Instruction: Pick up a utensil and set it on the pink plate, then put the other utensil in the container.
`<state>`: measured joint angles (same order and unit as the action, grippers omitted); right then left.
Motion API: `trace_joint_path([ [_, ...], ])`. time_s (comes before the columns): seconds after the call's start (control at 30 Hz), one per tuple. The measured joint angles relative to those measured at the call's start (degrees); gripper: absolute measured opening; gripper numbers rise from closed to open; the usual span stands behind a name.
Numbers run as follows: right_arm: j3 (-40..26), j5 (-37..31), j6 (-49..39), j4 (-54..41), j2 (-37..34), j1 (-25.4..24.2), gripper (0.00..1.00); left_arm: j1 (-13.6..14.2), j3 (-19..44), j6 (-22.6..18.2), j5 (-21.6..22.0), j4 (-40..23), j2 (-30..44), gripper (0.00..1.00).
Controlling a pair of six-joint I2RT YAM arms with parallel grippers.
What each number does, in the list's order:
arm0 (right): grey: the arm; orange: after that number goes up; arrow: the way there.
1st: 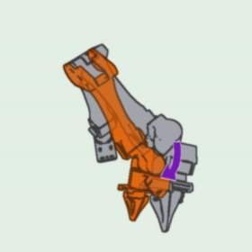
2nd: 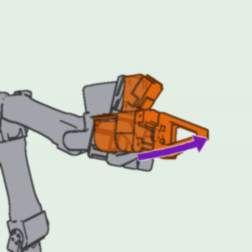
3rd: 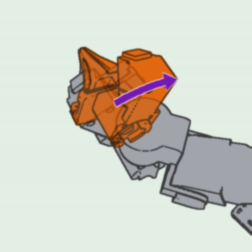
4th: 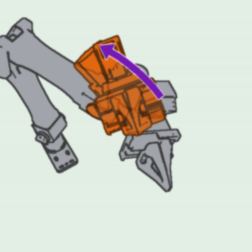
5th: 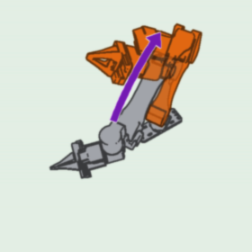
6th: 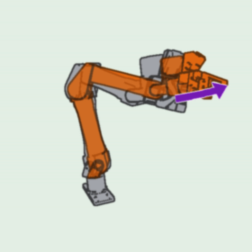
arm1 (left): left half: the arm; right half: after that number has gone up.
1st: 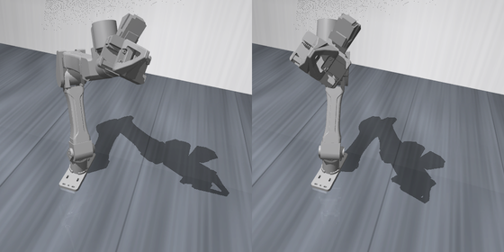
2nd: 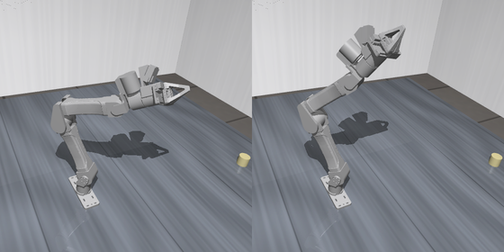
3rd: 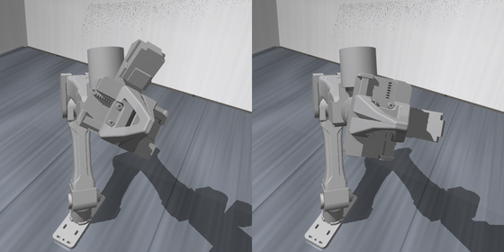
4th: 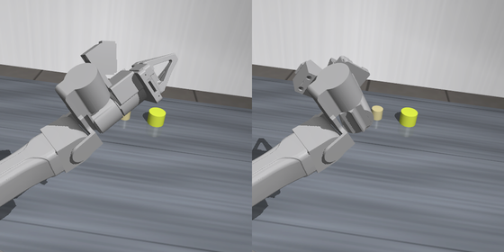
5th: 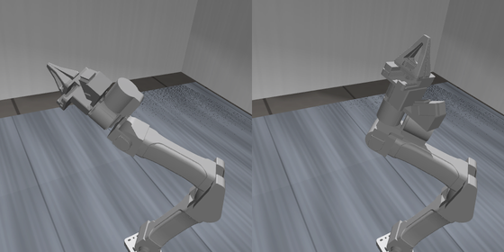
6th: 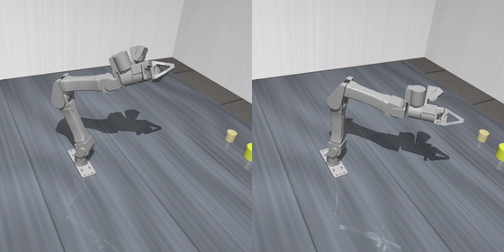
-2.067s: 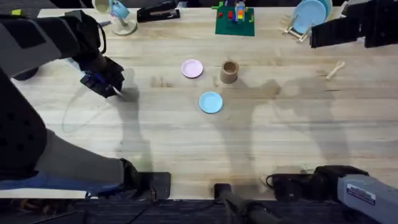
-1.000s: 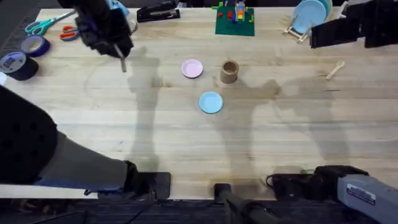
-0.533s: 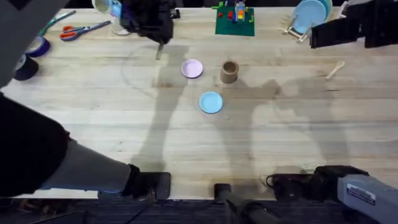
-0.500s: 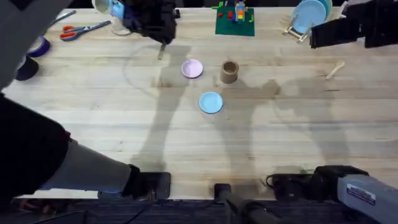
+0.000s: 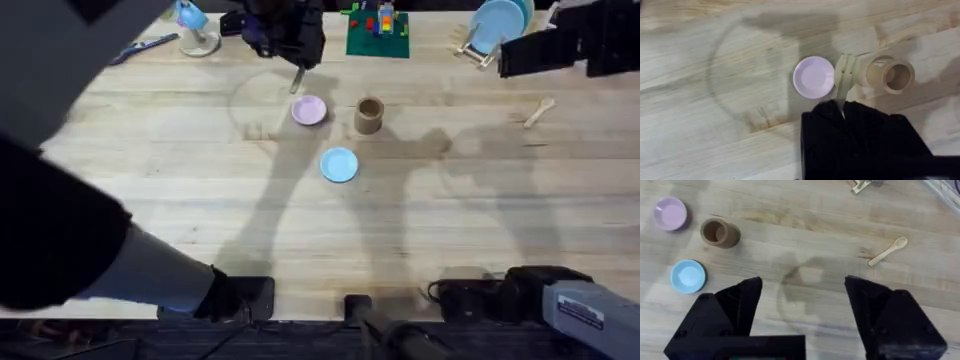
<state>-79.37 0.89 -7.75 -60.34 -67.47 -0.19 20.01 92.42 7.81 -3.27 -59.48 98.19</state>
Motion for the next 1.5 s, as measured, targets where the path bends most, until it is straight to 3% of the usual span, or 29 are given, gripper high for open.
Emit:
trace_joint_path([
  [0.37,0.00,0.00,-0.02,0.00,0.01,0.00,0.994,0.44,0.00,0.35,0.00,3.38,7.57,0.042],
  [1.5,0.00,0.00,-0.01,0.00,0.01,0.00,0.995,0.10,0.00,0.38,0.04,6.34,19.83,0.044],
])
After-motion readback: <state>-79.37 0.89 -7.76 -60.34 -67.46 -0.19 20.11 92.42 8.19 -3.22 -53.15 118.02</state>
